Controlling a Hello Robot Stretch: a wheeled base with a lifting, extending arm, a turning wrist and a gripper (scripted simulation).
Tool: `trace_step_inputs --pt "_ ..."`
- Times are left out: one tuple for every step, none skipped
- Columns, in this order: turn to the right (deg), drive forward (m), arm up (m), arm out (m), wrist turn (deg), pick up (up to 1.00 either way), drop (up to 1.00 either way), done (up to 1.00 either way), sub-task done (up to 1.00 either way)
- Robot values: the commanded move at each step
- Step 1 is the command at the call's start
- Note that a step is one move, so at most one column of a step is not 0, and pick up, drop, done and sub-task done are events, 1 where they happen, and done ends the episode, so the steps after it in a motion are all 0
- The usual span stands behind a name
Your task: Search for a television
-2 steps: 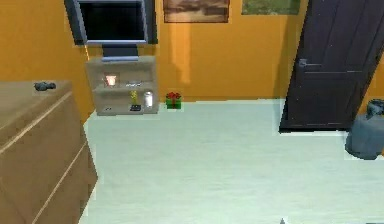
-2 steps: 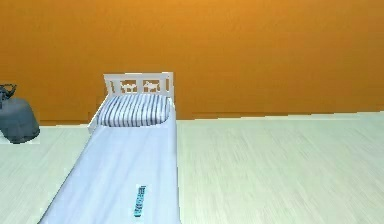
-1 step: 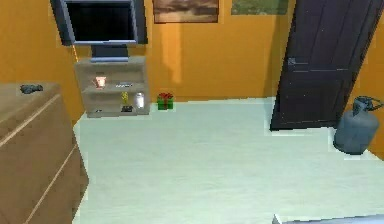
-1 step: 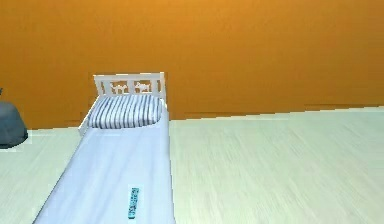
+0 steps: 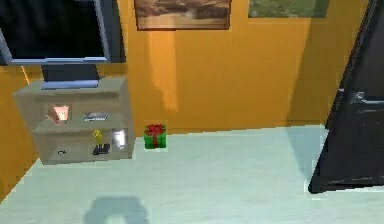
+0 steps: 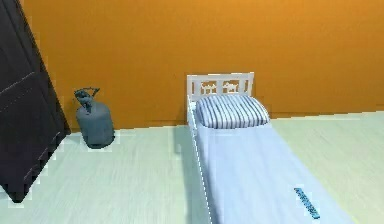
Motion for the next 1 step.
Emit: trace_step_inputs --pt "18.0 0.00 0.00 0.00 0.0 0.00 0.00 0.00 0.00"
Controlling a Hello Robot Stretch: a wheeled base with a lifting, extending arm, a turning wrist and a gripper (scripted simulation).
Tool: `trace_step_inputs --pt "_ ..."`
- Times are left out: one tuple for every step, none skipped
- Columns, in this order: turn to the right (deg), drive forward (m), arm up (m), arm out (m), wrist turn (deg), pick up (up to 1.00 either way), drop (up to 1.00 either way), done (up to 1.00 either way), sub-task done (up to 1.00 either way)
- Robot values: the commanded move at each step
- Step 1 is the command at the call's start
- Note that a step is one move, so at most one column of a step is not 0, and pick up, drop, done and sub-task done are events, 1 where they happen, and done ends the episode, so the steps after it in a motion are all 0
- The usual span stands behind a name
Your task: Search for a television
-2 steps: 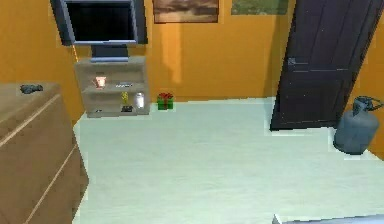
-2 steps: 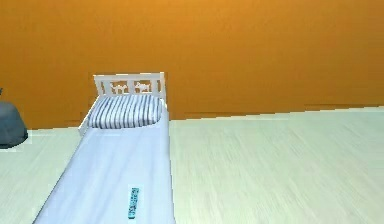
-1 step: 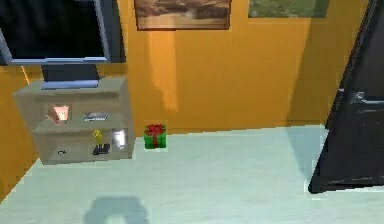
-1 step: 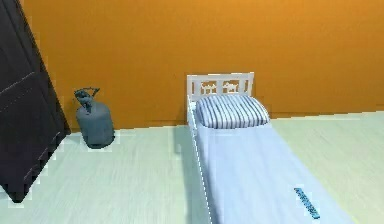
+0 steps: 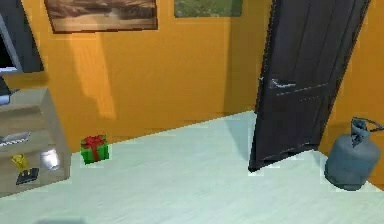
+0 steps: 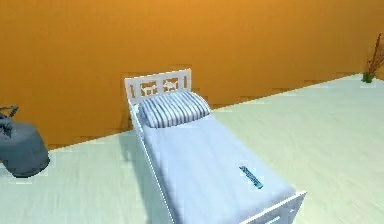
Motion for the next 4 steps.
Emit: trace_step_inputs --pt "0.0 0.05 0.00 0.00 0.0 0.00 0.00 0.00 0.00" --pt "-18.0 0.00 0.00 0.00 0.0 0.00 0.00 0.00 0.00" --pt "0.0 1.00 0.00 0.00 0.0 0.00 0.00 0.00 0.00" --pt "-6.0 0.00 0.00 0.00 0.0 0.00 0.00 0.00 0.00"
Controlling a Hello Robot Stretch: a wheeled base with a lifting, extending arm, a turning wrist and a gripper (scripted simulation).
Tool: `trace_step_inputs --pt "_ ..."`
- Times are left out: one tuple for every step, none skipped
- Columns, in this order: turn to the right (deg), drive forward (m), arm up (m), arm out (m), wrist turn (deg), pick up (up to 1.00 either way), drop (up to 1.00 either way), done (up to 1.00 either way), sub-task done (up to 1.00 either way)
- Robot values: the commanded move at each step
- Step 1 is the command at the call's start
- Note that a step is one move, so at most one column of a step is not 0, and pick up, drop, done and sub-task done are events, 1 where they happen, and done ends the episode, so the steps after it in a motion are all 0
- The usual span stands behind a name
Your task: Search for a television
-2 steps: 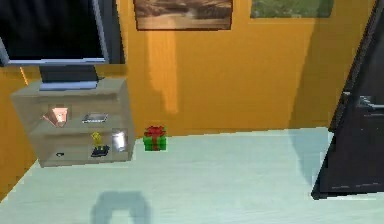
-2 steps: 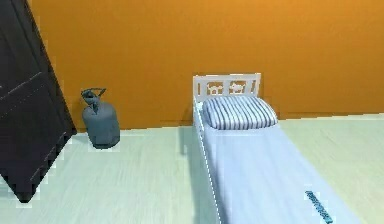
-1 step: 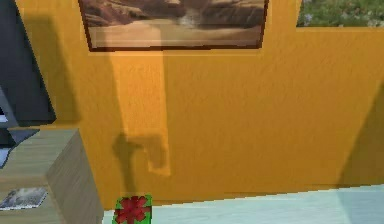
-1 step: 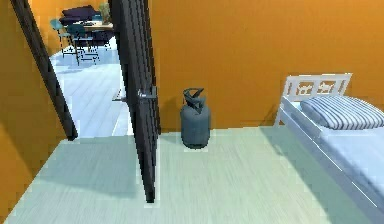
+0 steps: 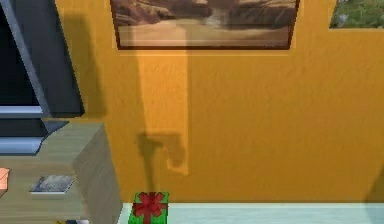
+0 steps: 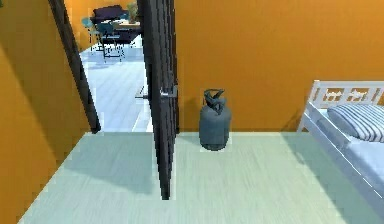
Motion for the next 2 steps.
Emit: trace_step_inputs --pt "0.0 0.20 0.00 0.00 0.0 0.00 0.00 0.00 0.00" --pt "-45.0 0.00 0.00 0.00 0.0 0.00 0.00 0.00 0.00"
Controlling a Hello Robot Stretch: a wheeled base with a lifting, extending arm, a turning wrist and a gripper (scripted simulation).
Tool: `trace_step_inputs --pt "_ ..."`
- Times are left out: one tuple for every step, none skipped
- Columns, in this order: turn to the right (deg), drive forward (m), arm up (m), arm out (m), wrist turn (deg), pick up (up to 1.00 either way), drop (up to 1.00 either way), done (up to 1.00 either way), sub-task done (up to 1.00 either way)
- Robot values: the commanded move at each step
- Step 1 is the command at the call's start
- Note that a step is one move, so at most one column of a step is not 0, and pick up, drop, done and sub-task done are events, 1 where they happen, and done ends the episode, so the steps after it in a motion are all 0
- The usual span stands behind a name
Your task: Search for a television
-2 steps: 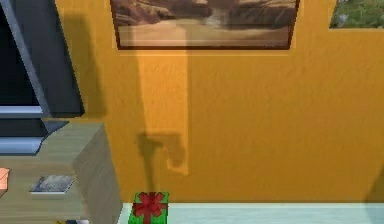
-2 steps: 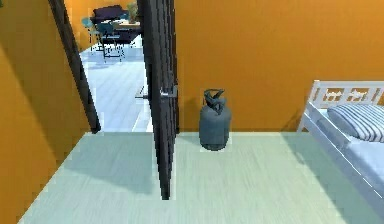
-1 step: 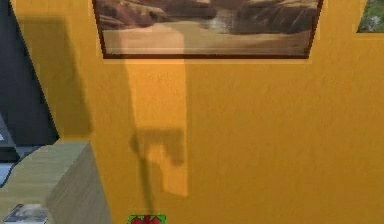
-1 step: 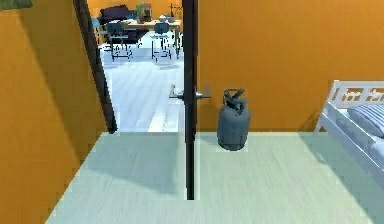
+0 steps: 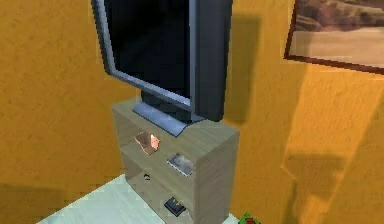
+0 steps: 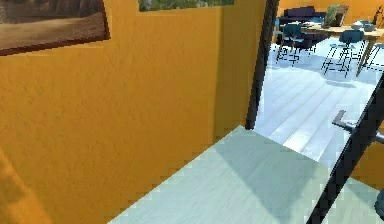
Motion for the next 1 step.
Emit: trace_step_inputs --pt "0.0 0.00 0.00 0.00 0.0 0.00 0.00 1.00 0.00"
